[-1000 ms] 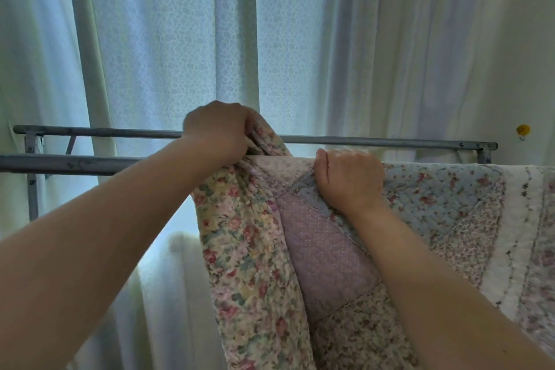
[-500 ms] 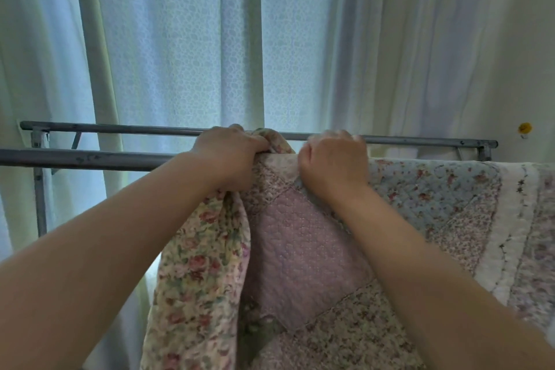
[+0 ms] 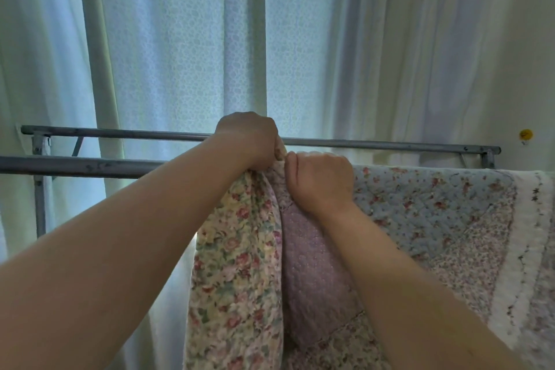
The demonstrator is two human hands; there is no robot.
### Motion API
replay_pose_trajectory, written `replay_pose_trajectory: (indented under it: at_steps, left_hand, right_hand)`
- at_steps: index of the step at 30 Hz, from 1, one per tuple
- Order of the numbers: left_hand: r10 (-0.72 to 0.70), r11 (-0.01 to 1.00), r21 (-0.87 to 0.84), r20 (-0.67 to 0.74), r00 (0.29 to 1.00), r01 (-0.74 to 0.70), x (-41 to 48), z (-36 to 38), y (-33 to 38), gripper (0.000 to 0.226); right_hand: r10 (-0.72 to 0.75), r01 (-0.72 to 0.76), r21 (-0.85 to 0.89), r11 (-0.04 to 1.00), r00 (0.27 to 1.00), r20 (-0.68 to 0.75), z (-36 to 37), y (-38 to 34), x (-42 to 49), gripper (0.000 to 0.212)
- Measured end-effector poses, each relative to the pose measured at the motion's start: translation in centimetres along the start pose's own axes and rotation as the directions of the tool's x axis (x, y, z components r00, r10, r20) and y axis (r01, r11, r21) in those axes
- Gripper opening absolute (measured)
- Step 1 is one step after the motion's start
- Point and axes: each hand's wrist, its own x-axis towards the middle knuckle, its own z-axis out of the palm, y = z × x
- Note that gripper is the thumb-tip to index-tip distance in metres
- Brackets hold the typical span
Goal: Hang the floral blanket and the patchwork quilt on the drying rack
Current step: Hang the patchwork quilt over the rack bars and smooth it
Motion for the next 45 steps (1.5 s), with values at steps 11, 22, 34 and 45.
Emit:
replay_pose_trajectory:
  at_steps: [11, 22, 34, 45]
  left_hand:
    - [-0.12, 0.988, -0.112, -0.137, 0.983, 0.105, -2.0, 0.0, -7.0, 0.02]
    - [-0.15, 0.988, -0.016, -0.296, 0.943, 0.152, -4.7, 2.8, -8.2, 0.03]
    - [-0.087, 0.996, -0.057, -0.298, 0.951, 0.073, -5.0, 3.0, -8.7, 0.037]
    - [0.014, 0.977, -0.2, -0.291, 0.957, -0.075, -4.6, 3.4, -13.0, 0.034]
  right_hand:
    - [0.022, -0.022, -0.017, 1.0, 1.0, -0.016, 0.1, 0.2, 0.0, 0.049]
    - [0.024, -0.023, -0.042, 0.999, 0.999, 0.047, 0.0, -0.1, -0.1, 0.047]
    - [-0.108, 0.074, 0.136, 0.988, 0.958, 0.267, 0.0, -7.8, 2.6, 0.032]
    - [0.042, -0.035, -0.076, 0.997, 0.995, 0.092, 2.1, -9.1, 1.4, 0.056]
